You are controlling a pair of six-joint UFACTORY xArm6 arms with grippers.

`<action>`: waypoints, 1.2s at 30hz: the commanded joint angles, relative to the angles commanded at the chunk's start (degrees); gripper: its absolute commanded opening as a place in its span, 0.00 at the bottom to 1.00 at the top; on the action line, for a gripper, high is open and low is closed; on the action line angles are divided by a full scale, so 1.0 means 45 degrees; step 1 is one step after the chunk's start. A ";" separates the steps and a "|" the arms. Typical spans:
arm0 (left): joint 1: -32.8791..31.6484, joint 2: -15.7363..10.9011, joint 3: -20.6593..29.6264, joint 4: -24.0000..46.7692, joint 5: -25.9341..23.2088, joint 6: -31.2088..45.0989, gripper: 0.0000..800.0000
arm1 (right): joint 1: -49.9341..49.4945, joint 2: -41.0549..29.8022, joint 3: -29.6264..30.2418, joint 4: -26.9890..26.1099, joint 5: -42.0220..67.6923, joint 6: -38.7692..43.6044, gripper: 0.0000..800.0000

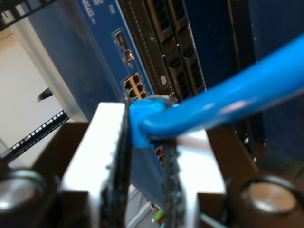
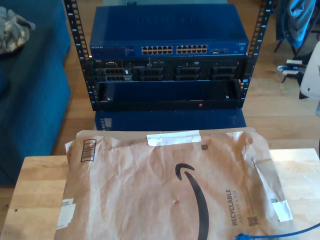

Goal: Grab the cable and plug it in

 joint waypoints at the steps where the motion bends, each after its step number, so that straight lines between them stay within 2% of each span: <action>1: 0.0137 -0.0254 0.0449 0.0527 0.0000 0.0742 1.00 | 0.0000 -0.0039 0.0117 -0.0020 0.0020 0.0000 0.01; 5: 0.1465 -0.1074 0.1934 0.2442 -0.0039 0.3126 1.00 | 0.0000 -0.0098 0.0371 -0.0078 0.0020 0.0000 0.01; 8: 0.2657 -0.2012 0.3145 0.2637 -0.0059 0.5451 1.00 | 0.0039 -0.0352 0.0606 -0.0078 0.0020 0.0000 0.01; 10: 0.3614 -0.2208 0.3907 0.2774 -0.0078 0.6545 1.00 | 0.0059 -0.0449 0.0723 -0.0078 0.0020 0.0000 0.01; 13: 0.4610 -0.2442 0.5099 0.3673 -0.0117 0.7385 1.00 | 0.0078 -0.0508 0.0938 -0.0059 0.0039 0.0020 0.01; 18: 0.5255 -0.3516 0.7482 0.4239 -0.1153 0.7912 1.00 | 0.0137 -0.0703 0.1211 -0.0059 0.0039 0.0020 0.01; 20: 0.5783 -0.3595 0.8205 0.4396 -0.1368 0.8029 1.00 | 0.0137 -0.0723 0.1289 -0.0059 0.0059 0.0020 0.01; 25: 0.6408 -0.3595 0.9553 0.5197 -0.2891 0.8674 1.00 | 0.0137 -0.0879 0.1563 -0.0078 0.0059 0.0020 0.01; 29: 0.7111 -0.3595 1.0139 0.5294 -0.3673 0.9748 1.00 | 0.0137 -0.0879 0.1661 -0.0059 0.0059 0.0039 0.01; 36: 0.7912 -0.3985 1.1155 0.5294 -0.5099 1.0081 1.00 | 0.0137 -0.1035 0.1836 -0.0059 0.0059 0.0020 0.01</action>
